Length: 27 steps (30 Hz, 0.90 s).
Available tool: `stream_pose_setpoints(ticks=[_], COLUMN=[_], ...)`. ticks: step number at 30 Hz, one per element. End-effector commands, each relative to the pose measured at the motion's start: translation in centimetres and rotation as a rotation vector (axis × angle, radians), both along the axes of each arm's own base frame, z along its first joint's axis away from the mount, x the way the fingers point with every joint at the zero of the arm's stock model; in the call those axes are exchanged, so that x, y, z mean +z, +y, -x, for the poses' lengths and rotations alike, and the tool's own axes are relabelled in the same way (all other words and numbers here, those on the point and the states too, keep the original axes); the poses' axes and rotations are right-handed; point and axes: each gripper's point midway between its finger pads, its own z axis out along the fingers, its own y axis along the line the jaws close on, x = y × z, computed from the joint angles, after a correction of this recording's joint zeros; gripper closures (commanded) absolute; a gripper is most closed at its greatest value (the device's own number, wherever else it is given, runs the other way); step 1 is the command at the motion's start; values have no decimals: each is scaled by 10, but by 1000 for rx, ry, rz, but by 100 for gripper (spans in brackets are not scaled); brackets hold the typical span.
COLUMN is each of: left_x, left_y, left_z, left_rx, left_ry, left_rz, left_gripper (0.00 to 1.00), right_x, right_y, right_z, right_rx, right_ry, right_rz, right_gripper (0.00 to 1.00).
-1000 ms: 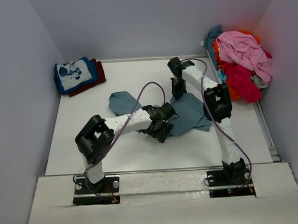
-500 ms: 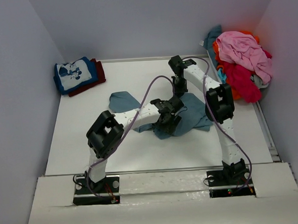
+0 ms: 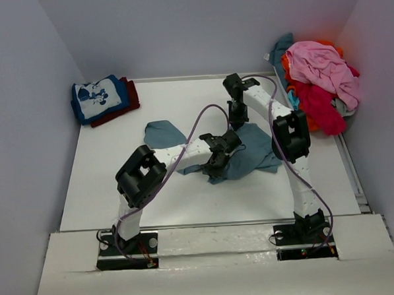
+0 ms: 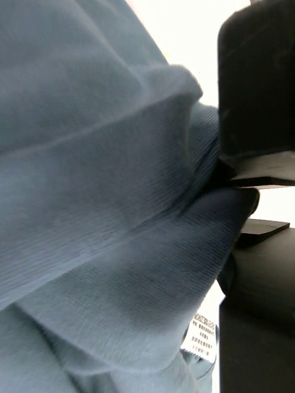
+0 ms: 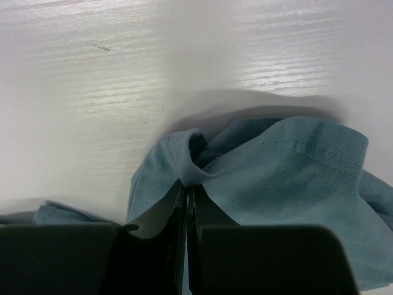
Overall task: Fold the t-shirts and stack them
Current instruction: Flatten out the tshirt
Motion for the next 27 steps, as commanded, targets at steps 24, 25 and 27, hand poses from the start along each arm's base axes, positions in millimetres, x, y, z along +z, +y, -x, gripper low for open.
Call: stream_pose_setpoints(ticks=[24,25,27], left_x=[189,197,206], left_y=[61,66,82], left_z=[-46,-45,-43], left_rx=[444,460,523], left_ry=[-500,-514,-541], left_rz=[122,125,91], left_gripper=[94,94,94], right_x=[192,203,217], right_y=[-31,-33,-42], right_z=[2,4,7], right_rx=[-28,-31,-49], right_ry=[-384,-404,-435], right_rz=[19,17,44], right_gripper=[93,93,93])
